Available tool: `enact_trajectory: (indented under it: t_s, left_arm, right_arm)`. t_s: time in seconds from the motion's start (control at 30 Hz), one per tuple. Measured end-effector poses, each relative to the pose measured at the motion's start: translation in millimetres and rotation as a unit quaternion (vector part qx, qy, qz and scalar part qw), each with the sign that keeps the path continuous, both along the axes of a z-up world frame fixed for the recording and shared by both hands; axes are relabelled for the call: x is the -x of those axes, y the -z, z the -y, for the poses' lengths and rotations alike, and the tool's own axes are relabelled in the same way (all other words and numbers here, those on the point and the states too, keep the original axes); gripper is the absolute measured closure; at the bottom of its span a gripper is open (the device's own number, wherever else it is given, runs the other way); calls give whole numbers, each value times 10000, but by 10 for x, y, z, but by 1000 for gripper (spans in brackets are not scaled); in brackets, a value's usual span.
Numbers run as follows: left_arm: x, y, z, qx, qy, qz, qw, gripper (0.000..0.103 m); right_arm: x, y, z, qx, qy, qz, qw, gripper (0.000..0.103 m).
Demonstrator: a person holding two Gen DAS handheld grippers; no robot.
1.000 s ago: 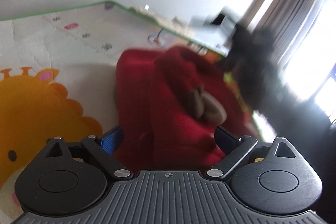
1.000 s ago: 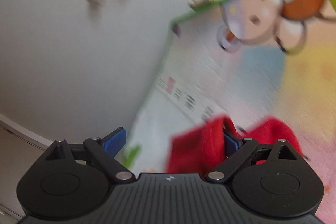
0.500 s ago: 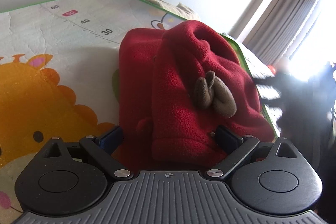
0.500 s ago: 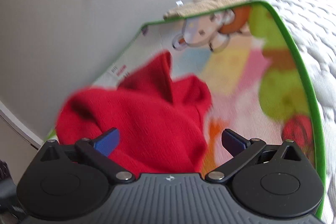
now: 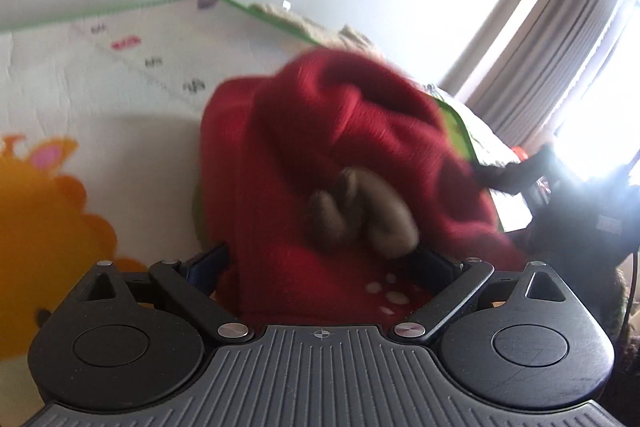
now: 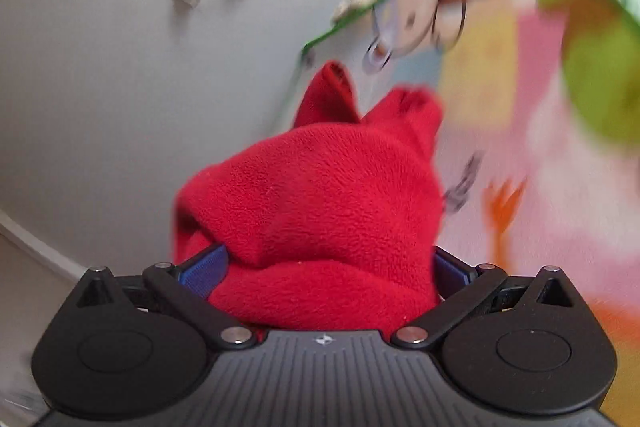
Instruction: Fold clothes
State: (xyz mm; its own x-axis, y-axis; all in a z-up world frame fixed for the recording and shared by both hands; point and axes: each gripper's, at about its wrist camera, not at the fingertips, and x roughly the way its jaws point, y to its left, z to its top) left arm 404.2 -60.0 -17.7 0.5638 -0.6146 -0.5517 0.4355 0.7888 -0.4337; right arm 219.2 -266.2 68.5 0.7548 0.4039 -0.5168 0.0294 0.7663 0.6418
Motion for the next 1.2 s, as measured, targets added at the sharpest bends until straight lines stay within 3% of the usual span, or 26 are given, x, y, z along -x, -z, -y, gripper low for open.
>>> enact_trajectory:
  t_s: [0.1,0.27,0.4,0.43,0.5,0.57,0.67,0.73,0.9,0.97,1.2]
  left_arm:
    - [350,-60,-79,-232,282,279,9989,4]
    - [984,73,-72,-945,545,548,9925,4]
    - [1109,285,74,-1416,84,379,9892,3]
    - [1121,313,86,-1452,-95,297,9889,3]
    - [1187,341,89,-1452,-442,129,9883,3]
    - [1340,352,82,-1485,-613,37,9870,1]
    - [1591,407,128,-1902,-759,101,9788,0]
    - [1733,441,183,-2160,-864,289,9721,0]
    - [1824,521,333,-2259,-996,703,9665,0]
    - [1760,545,389,-2311,-1111,809,9632,0]
    - [1630,561,412,-2174,-1297,668,9651,0]
  right_arm:
    - [364,-158,-129,1327,88,372,9904,0]
    - [1169,-130,-321,2185,-378,707,9725,0]
    - [1387,133,-578,3115,-674,401,9470,0]
    - [1390,193,-591,3182,-647,316,9453,0]
    - [1450,165,-519,2838,-480,186,9575,0]
    - [1638,130,-490,2816,-436,284,9581,0]
    - [1929,161,-522,3194,-525,544,9446,0]
    - [2019,232,-552,3477,-602,465,9345,0]
    - [2087,467,-575,3955,-189,470,9171,0]
    - [2036,514,-542,3865,-195,502,9207,0]
    - [1868,533,-435,3574,-315,540,9318,0]
